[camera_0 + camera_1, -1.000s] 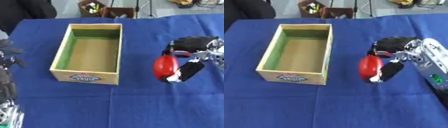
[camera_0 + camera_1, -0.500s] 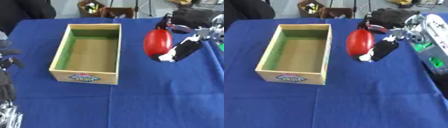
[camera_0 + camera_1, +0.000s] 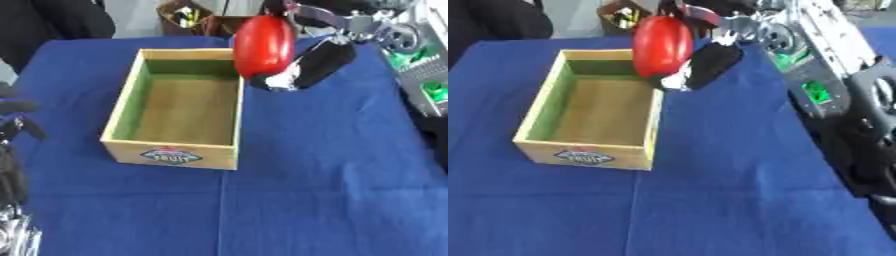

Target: Pick up objects on the table and place them in the box.

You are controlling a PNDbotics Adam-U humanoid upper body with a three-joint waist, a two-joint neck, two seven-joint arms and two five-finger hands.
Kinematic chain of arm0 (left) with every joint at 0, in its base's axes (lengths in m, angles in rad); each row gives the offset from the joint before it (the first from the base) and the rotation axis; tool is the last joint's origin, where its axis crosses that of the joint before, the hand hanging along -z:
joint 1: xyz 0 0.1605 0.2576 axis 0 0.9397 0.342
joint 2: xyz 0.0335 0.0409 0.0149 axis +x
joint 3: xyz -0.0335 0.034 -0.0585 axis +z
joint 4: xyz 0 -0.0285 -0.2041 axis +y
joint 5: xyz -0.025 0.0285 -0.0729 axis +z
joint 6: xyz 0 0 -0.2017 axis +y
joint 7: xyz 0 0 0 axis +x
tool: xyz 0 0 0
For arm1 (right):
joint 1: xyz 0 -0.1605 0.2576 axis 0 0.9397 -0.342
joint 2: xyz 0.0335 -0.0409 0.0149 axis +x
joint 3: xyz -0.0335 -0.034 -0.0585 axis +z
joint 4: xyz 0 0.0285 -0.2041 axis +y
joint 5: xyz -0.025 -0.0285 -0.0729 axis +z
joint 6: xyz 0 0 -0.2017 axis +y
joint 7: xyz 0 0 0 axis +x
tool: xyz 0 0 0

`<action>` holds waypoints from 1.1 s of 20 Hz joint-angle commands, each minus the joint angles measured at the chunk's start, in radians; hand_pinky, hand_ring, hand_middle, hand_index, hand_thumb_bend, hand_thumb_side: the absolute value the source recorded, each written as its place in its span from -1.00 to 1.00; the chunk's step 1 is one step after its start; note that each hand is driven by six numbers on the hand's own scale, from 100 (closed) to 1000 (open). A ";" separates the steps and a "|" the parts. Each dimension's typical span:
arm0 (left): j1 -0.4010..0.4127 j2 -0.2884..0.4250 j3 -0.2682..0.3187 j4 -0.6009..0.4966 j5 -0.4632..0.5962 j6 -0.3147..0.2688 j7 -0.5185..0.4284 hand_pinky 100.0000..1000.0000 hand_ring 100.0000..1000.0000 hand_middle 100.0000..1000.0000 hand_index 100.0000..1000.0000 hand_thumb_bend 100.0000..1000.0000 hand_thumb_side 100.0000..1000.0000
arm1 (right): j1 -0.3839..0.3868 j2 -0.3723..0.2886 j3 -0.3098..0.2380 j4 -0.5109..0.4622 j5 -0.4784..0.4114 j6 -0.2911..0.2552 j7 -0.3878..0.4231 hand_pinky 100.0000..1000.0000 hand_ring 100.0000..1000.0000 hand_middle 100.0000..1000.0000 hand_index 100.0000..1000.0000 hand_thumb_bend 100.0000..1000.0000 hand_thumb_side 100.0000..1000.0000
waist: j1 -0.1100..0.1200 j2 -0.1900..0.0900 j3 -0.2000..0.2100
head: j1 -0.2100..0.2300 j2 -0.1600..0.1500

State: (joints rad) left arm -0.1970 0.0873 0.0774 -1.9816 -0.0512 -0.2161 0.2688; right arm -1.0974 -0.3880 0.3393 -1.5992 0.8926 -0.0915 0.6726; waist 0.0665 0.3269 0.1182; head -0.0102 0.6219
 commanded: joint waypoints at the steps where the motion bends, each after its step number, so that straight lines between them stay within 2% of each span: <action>1: -0.005 0.009 -0.006 -0.018 0.005 -0.002 -0.005 -0.59 -0.02 0.09 0.30 -1.00 0.86 | -0.053 0.064 -0.009 0.043 0.025 0.004 -0.007 0.41 0.22 -0.49 -0.12 -1.00 0.13 | -0.002 -0.018 0.006 | -0.006 -0.010; 6: -0.008 0.008 -0.009 -0.018 0.008 -0.001 -0.009 -0.59 -0.02 0.09 0.30 -1.00 0.86 | -0.099 0.162 -0.005 0.148 0.073 -0.002 -0.021 0.39 0.20 -0.51 -0.14 -1.00 0.10 | -0.005 -0.016 0.016 | -0.015 -0.012; 12: -0.013 0.005 -0.011 -0.018 0.012 0.000 -0.013 -0.59 -0.01 0.09 0.30 -1.00 0.86 | -0.111 0.260 -0.028 0.287 0.149 0.006 -0.031 0.37 0.19 -0.51 -0.14 -1.00 0.06 | -0.008 -0.013 0.035 | -0.021 -0.018; 22: -0.018 0.004 -0.013 -0.018 0.016 0.000 -0.018 -0.58 -0.01 0.09 0.30 -1.00 0.86 | -0.111 0.337 -0.074 0.487 0.296 0.007 -0.120 0.36 0.19 -0.51 -0.15 -1.00 0.04 | -0.009 -0.010 0.048 | -0.025 -0.023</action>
State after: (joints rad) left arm -0.2039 0.0864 0.0655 -1.9816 -0.0400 -0.2142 0.2536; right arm -1.1798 -0.0596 0.2765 -1.1193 1.1671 -0.0837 0.5662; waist 0.0562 0.3335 0.1629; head -0.0343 0.6121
